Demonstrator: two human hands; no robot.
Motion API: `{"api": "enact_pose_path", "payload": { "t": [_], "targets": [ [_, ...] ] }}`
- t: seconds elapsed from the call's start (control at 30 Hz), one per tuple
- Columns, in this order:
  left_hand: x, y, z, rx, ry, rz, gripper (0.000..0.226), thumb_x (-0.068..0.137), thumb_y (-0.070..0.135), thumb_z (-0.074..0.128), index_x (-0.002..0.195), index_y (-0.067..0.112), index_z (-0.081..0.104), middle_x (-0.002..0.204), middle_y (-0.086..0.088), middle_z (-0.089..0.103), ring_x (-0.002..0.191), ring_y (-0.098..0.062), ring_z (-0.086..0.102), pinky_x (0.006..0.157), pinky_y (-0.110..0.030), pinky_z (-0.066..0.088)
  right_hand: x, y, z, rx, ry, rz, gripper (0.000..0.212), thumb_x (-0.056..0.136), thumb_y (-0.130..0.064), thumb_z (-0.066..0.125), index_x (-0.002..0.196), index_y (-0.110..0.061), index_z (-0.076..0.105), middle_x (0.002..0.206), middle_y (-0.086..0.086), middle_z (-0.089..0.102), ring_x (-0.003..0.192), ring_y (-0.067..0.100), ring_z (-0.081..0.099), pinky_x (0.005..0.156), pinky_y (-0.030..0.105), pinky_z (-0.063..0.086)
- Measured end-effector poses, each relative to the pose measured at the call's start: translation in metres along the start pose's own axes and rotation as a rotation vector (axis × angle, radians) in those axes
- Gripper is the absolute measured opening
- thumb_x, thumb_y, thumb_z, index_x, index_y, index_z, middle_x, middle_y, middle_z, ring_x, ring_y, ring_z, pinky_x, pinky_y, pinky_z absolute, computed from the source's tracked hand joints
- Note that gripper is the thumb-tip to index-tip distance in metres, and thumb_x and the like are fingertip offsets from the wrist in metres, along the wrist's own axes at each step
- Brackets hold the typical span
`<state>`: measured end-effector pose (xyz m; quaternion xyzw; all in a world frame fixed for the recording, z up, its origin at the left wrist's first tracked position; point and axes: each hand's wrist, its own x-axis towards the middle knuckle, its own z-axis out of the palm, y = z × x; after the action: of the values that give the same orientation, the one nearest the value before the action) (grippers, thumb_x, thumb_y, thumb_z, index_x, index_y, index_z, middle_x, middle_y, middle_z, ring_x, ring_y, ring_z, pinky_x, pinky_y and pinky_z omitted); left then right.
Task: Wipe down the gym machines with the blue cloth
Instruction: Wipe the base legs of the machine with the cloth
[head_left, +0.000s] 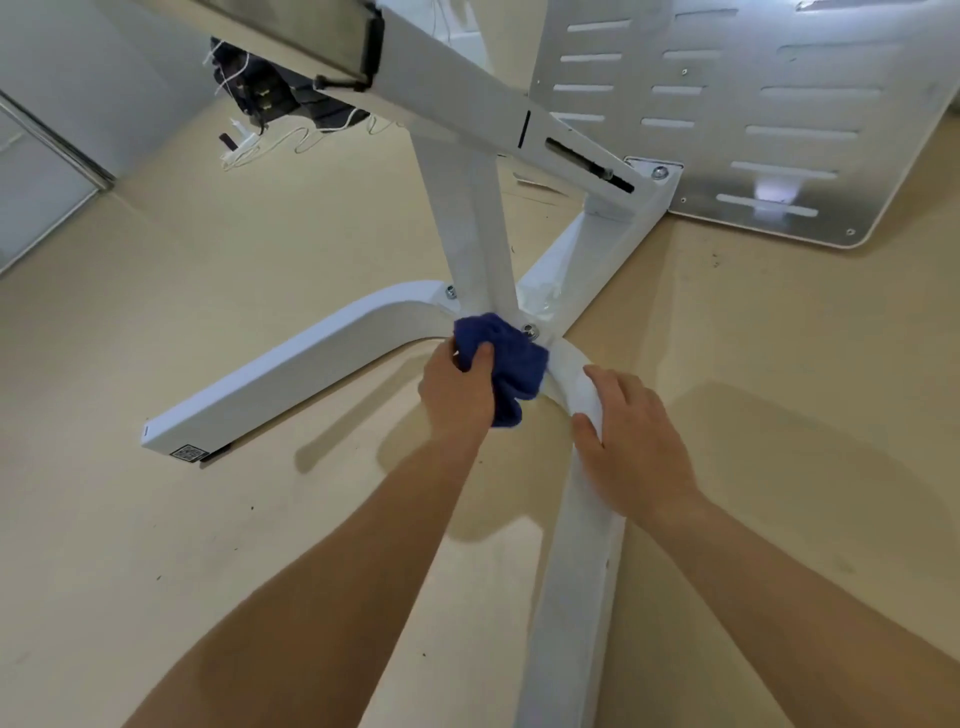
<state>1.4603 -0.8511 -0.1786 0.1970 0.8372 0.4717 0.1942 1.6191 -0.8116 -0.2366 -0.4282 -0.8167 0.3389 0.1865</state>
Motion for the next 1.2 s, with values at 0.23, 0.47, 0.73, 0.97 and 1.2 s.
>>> {"api": "enact_pose_path", "payload": {
  "t": [0.23, 0.47, 0.73, 0.97, 1.2],
  "targets": [
    [0.065, 0.101, 0.012, -0.090, 0.276, 0.323, 0.020, 0.102, 0.026, 0.044, 0.114, 0.023, 0.059, 0.091, 0.012, 0.063, 0.086, -0.011, 0.061, 0.078, -0.024, 0.043, 0.001, -0.017, 0.014, -0.114, 0.053, 0.066, 0.057, 0.094, -0.024, 0.048, 0.150, -0.016, 0.035, 0.150, 0.006, 0.038, 0.135, 0.027, 0.036, 0.106, 0.040, 0.039],
    [0.080, 0.094, 0.036, 0.067, 0.206, 0.422, 0.063, 0.104, 0.033, 0.035, 0.156, 0.019, 0.003, 0.153, -0.007, 0.038, 0.131, -0.029, 0.048, 0.103, -0.046, 0.043, 0.020, -0.018, 0.025, -0.094, 0.071, 0.138, 0.057, 0.095, -0.022, 0.045, 0.149, -0.009, 0.033, 0.149, 0.011, 0.038, 0.132, 0.030, 0.039, 0.104, 0.041, 0.040],
    [0.069, 0.020, 0.036, -0.095, -0.003, -0.081, 0.042, 0.099, 0.059, 0.030, 0.107, 0.028, 0.058, 0.090, 0.000, 0.069, 0.091, -0.022, 0.066, 0.066, -0.026, 0.046, 0.016, -0.018, 0.038, -0.113, 0.105, 0.147, 0.055, 0.089, -0.017, 0.046, 0.143, -0.006, 0.040, 0.142, 0.012, 0.044, 0.117, 0.032, 0.050, 0.087, 0.043, 0.050],
    [0.088, 0.089, 0.029, 0.175, 0.188, 0.393, 0.068, 0.096, 0.043, 0.054, 0.150, 0.016, 0.022, 0.132, -0.003, 0.058, 0.112, -0.023, 0.059, 0.092, -0.037, 0.048, 0.015, -0.018, 0.036, -0.132, 0.114, 0.148, 0.056, 0.087, -0.021, 0.049, 0.141, -0.007, 0.043, 0.140, 0.011, 0.048, 0.113, 0.031, 0.053, 0.084, 0.042, 0.052],
    [0.103, 0.081, 0.042, 0.226, 0.304, 0.467, 0.084, 0.094, 0.051, 0.053, 0.156, 0.017, 0.007, 0.156, -0.005, 0.035, 0.134, -0.026, 0.046, 0.105, -0.040, 0.043, 0.013, -0.018, 0.036, -0.133, 0.100, 0.160, 0.059, 0.089, -0.020, 0.048, 0.147, -0.009, 0.038, 0.148, 0.010, 0.042, 0.122, 0.030, 0.050, 0.092, 0.040, 0.048]
  ]
}}
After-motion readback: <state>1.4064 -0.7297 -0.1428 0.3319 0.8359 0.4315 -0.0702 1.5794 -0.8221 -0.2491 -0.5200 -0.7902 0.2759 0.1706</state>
